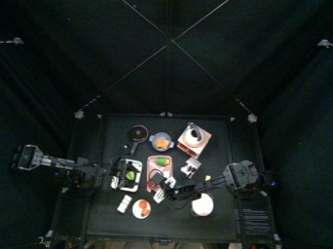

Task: Grab cleaver

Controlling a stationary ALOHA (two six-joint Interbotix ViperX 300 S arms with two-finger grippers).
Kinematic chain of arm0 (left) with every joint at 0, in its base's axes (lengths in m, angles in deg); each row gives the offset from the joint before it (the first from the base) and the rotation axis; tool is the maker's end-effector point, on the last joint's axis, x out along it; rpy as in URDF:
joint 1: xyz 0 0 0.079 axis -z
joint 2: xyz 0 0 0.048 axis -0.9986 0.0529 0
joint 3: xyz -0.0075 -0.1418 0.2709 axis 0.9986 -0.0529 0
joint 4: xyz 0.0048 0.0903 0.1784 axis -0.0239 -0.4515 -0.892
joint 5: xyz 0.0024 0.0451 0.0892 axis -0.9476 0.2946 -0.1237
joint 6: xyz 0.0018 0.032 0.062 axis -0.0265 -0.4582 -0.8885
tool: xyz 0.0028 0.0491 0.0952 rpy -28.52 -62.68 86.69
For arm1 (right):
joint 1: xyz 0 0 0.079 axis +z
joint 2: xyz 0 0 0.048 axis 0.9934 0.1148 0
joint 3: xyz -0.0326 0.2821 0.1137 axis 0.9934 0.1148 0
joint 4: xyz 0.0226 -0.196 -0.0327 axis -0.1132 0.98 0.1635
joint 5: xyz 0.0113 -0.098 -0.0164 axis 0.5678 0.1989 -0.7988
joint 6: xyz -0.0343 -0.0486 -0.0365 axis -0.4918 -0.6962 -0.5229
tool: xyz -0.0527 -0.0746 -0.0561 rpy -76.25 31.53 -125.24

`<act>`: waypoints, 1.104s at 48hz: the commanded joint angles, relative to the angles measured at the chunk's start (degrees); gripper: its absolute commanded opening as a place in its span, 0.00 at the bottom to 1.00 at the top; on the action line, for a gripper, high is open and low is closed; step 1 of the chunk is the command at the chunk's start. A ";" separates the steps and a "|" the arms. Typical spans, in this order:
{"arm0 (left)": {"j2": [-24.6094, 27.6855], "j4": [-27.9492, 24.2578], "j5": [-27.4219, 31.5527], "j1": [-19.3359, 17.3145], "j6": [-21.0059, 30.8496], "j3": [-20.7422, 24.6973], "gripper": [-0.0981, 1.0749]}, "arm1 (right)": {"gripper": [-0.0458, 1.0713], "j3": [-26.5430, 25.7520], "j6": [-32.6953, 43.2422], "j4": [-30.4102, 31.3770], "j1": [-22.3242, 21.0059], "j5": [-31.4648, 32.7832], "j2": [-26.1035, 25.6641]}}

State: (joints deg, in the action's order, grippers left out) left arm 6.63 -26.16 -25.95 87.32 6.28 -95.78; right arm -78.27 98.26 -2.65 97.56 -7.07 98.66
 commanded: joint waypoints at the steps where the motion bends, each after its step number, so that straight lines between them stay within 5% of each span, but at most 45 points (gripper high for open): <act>1: -0.18 0.09 -0.26 -0.18 -0.09 0.70 0.92 | 0.91 -1.23 -0.09 1.49 0.70 2.29 -4.75; 11: -0.18 0.26 -0.26 -0.18 0.09 1.93 0.92 | 0.91 0.18 0.09 4.66 3.52 12.13 -10.11; 25: -0.18 0.79 -0.26 -0.18 0.18 2.11 0.92 | 0.91 -0.18 0.09 1.49 4.57 25.05 -15.21; 40: -0.09 0.97 -0.26 -0.18 0.09 1.85 0.92 | 0.90 -4.75 0.18 -3.78 4.13 41.92 -13.01; 53: -0.18 0.97 -0.26 -0.09 0.09 1.67 0.92 | 0.90 -5.27 0.44 -6.33 2.46 45.62 -11.51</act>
State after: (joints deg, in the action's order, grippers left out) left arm 6.54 -25.28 -25.95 87.32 6.45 -94.99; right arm -82.32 98.70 -8.36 101.16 37.50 87.85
